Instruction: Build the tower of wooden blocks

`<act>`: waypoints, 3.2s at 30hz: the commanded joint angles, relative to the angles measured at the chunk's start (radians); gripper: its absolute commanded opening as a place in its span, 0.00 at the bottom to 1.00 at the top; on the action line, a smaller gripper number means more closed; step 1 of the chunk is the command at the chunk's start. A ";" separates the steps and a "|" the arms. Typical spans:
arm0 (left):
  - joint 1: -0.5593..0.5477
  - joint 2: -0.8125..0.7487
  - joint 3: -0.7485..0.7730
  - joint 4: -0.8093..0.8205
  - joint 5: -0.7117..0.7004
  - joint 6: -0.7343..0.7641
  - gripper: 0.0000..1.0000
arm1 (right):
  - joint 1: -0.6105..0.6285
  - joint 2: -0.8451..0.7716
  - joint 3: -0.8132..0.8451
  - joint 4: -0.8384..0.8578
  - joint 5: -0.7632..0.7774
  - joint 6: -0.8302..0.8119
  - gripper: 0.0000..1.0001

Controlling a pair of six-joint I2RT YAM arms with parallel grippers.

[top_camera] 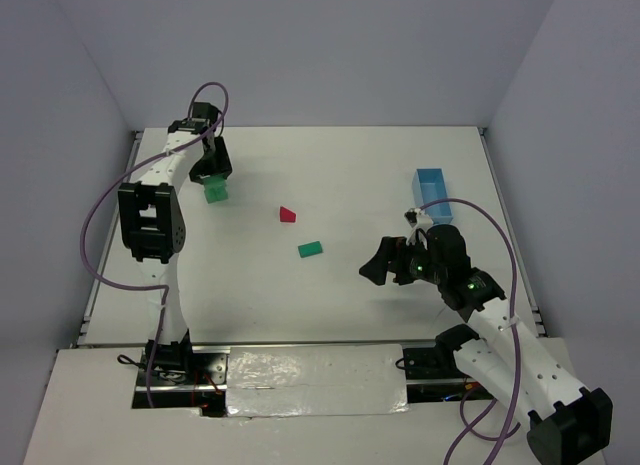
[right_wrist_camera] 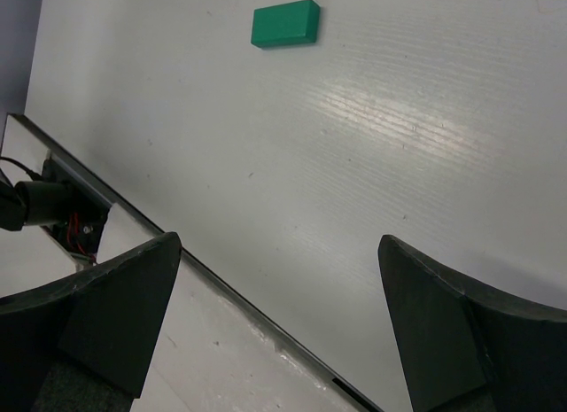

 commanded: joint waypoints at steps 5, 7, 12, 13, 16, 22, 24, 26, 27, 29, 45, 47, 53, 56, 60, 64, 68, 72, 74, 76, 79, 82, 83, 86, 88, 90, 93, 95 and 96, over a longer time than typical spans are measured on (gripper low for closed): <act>0.004 0.016 0.007 -0.007 -0.031 0.010 0.50 | 0.005 -0.009 -0.015 0.051 -0.012 -0.004 1.00; 0.006 0.017 0.009 -0.006 -0.034 0.014 0.50 | 0.005 -0.012 -0.015 0.051 -0.014 -0.004 1.00; 0.007 0.022 0.009 -0.009 -0.043 0.012 0.52 | 0.005 -0.012 -0.016 0.051 -0.015 -0.004 1.00; 0.006 0.024 0.007 -0.009 -0.040 0.015 0.52 | 0.005 -0.012 -0.016 0.049 -0.015 -0.004 1.00; 0.006 0.030 0.007 -0.007 -0.042 0.018 0.52 | 0.005 -0.014 -0.016 0.051 -0.015 -0.004 1.00; 0.007 0.047 0.016 -0.010 -0.042 0.017 0.52 | 0.005 -0.015 -0.016 0.053 -0.017 -0.004 1.00; 0.007 0.044 0.013 -0.009 -0.045 0.018 0.53 | 0.005 -0.020 -0.018 0.051 -0.018 -0.004 1.00; 0.007 0.039 0.013 -0.007 -0.048 0.017 0.53 | 0.005 -0.021 -0.018 0.054 -0.021 -0.006 1.00; 0.007 0.039 0.015 -0.009 -0.048 0.018 0.54 | 0.002 -0.020 -0.019 0.054 -0.020 -0.004 1.00; 0.009 0.042 0.018 -0.012 -0.051 0.018 0.57 | 0.005 -0.018 -0.019 0.054 -0.023 -0.006 1.00; 0.007 0.005 -0.010 -0.006 -0.054 0.009 0.97 | 0.005 -0.018 -0.019 0.056 -0.024 -0.006 1.00; 0.007 0.001 -0.008 -0.006 -0.052 0.009 0.97 | 0.005 -0.018 -0.019 0.054 -0.024 -0.006 1.00; 0.007 -0.006 -0.014 -0.010 -0.052 0.010 0.89 | 0.004 -0.017 -0.019 0.056 -0.026 -0.006 1.00; 0.007 -0.010 -0.014 -0.015 -0.052 0.010 0.88 | 0.005 -0.020 -0.019 0.056 -0.026 -0.006 1.00; 0.007 -0.018 -0.022 -0.013 -0.051 0.015 0.87 | 0.005 -0.018 -0.019 0.056 -0.026 -0.006 1.00; 0.007 -0.019 -0.021 -0.018 -0.051 0.014 0.86 | 0.005 -0.018 -0.019 0.056 -0.027 -0.007 1.00; 0.007 -0.019 -0.022 -0.016 -0.045 0.015 0.84 | 0.004 -0.017 -0.019 0.054 -0.026 -0.006 1.00; 0.007 -0.019 -0.021 -0.021 -0.045 0.017 0.83 | 0.004 -0.017 -0.019 0.054 -0.026 -0.007 1.00; 0.009 -0.024 -0.025 -0.018 -0.046 0.017 0.84 | 0.005 -0.015 -0.019 0.054 -0.026 -0.007 1.00; 0.007 -0.024 -0.025 -0.016 -0.045 0.018 0.84 | 0.005 -0.015 -0.019 0.056 -0.026 -0.007 1.00; 0.007 -0.019 -0.022 -0.023 -0.040 0.015 0.85 | 0.002 -0.015 -0.019 0.054 -0.026 -0.007 1.00; 0.004 -0.019 -0.022 -0.019 -0.040 0.012 0.86 | 0.004 -0.014 -0.019 0.056 -0.028 -0.007 1.00; 0.003 -0.021 -0.022 -0.019 -0.039 0.012 0.86 | 0.004 -0.012 -0.018 0.056 -0.028 -0.007 1.00; 0.001 -0.027 -0.025 -0.016 -0.043 0.006 0.92 | 0.002 -0.014 -0.019 0.056 -0.026 -0.007 1.00; 0.000 -0.033 -0.025 -0.016 -0.040 0.006 0.95 | 0.005 -0.012 -0.019 0.056 -0.029 -0.007 1.00; -0.004 -0.042 -0.025 -0.015 -0.043 0.004 1.00 | 0.004 -0.014 -0.019 0.056 -0.029 -0.007 1.00; -0.007 -0.079 -0.033 -0.004 -0.040 0.001 0.99 | 0.005 -0.015 -0.019 0.056 -0.029 -0.007 1.00; -0.010 -0.124 -0.034 -0.004 -0.052 -0.006 1.00 | 0.005 -0.014 -0.018 0.054 -0.031 -0.009 1.00; -0.019 -0.142 -0.034 -0.006 -0.057 -0.009 0.99 | 0.005 -0.012 -0.018 0.054 -0.029 -0.009 1.00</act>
